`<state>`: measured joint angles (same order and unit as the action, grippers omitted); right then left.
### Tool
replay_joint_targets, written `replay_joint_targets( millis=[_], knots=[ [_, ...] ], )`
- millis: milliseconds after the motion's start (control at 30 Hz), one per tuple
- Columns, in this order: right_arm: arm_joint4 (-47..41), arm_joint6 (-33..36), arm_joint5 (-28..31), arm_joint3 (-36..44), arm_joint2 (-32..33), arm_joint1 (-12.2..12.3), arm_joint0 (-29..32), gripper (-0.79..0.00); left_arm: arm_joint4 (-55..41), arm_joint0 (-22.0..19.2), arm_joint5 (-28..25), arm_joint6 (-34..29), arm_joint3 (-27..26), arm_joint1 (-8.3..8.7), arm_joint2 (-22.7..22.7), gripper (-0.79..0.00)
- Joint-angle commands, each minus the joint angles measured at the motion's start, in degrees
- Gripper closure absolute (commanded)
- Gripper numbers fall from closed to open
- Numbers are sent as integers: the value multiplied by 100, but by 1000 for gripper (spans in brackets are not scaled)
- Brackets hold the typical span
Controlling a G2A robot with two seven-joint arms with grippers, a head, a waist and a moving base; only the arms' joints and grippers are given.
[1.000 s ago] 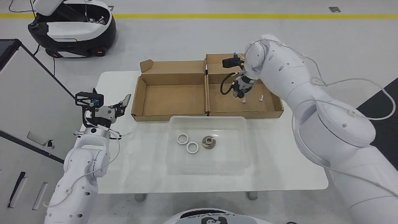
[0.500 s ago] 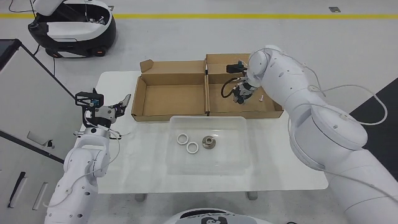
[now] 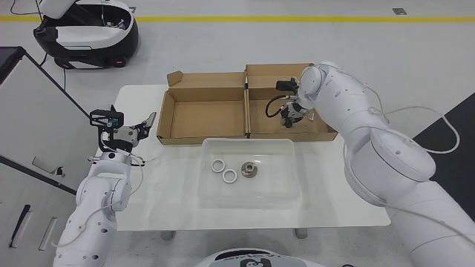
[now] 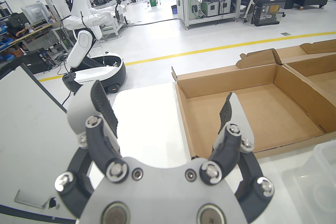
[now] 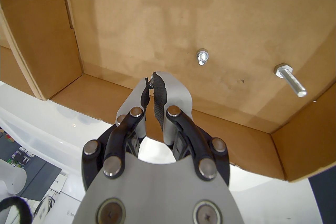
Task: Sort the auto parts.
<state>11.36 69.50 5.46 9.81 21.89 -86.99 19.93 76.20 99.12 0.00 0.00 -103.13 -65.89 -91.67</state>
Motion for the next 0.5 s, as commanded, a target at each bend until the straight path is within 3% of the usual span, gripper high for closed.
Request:
replay_joint_targets(
  millis=[0, 333, 400, 467],
  knots=[
    [53, -79, -120, -18, 1, 0, 26, 0, 0, 0, 0, 0, 0, 0, 0, -785],
    [70, -259, -217, 25, 119, 9, 93, 0, 0, 0, 0, 0, 0, 0, 0, -785],
    [62, -262, -217, 24, 148, 13, 100, -166, 0, 0, 0, 0, 0, 0, 0, -785],
    [42, -240, -204, 27, 180, 19, 107, -234, 0, 0, 0, 0, 0, 0, 0, -785]
  ],
)
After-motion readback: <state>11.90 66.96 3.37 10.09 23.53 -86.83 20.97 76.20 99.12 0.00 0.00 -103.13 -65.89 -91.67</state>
